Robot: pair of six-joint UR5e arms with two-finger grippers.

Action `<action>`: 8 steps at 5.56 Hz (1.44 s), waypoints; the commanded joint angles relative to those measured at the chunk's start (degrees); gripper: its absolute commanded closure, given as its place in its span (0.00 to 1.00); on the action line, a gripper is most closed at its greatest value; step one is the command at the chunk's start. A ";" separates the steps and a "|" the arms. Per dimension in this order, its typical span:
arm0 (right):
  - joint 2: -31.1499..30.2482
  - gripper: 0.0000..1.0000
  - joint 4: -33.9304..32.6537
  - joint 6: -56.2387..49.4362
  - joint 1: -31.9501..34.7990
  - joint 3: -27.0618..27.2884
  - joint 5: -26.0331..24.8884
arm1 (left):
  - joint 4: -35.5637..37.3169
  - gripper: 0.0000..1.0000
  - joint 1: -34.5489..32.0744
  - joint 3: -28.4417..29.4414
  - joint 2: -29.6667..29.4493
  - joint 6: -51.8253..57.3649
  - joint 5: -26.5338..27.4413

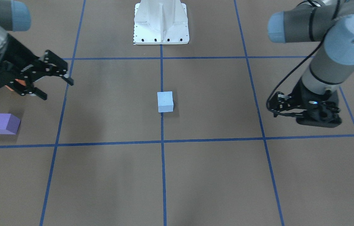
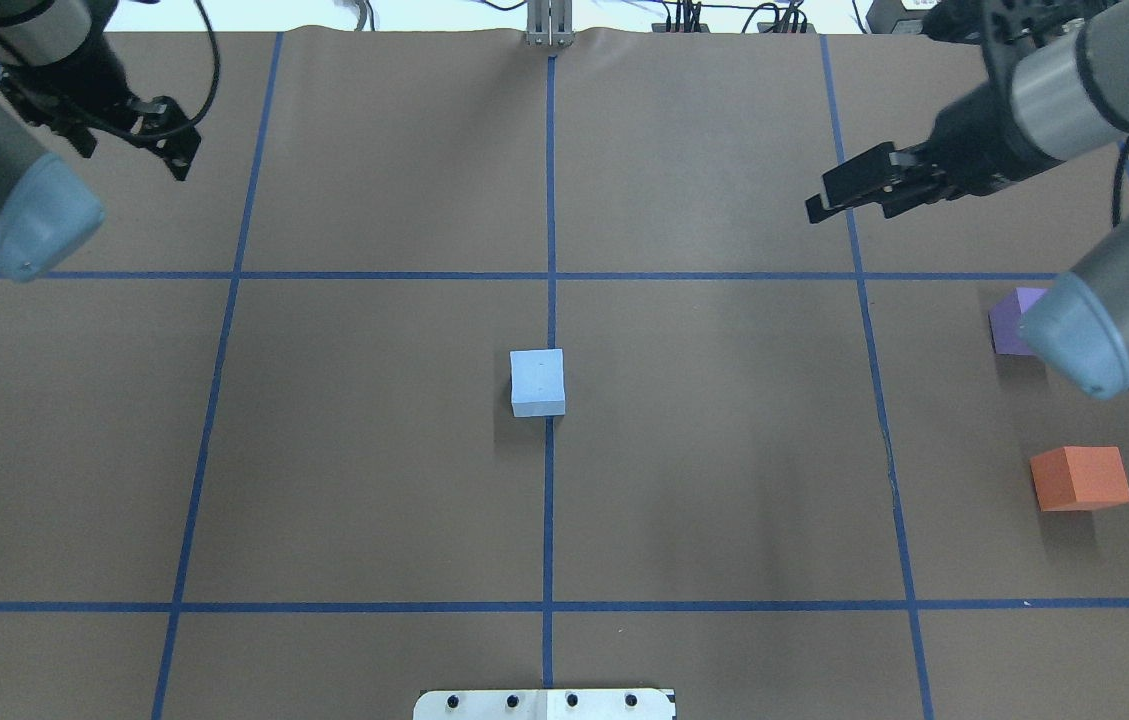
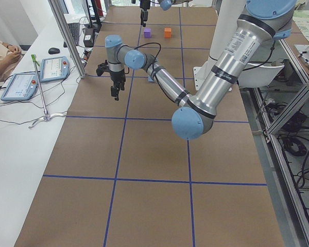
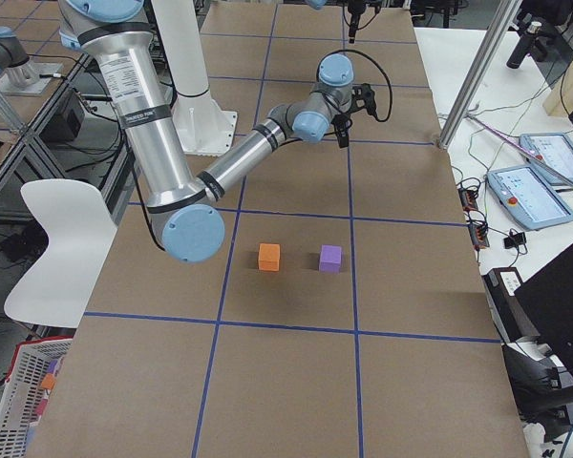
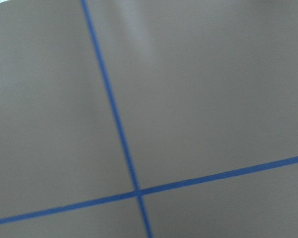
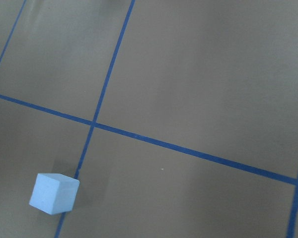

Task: Place blue block between orange and purple blocks
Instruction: 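Release the cube and raise the left gripper while the right gripper approaches, then lower the right gripper onto the light blue cube and grasp it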

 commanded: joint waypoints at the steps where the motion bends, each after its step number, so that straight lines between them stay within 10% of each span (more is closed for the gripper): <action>1: 11.24 0.01 -13.40 8.42 -15.40 0.47 -15.53 | -5.67 0.00 -9.15 -2.43 16.21 14.98 -0.89; 4: 24.42 0.01 -17.20 14.87 -24.60 -14.24 -23.94 | -12.47 0.00 -30.18 -0.34 32.54 35.17 -11.73; 8: 23.51 0.01 -11.69 14.71 -27.69 -24.58 -30.18 | -12.92 0.00 -30.30 -1.12 34.58 35.24 -11.79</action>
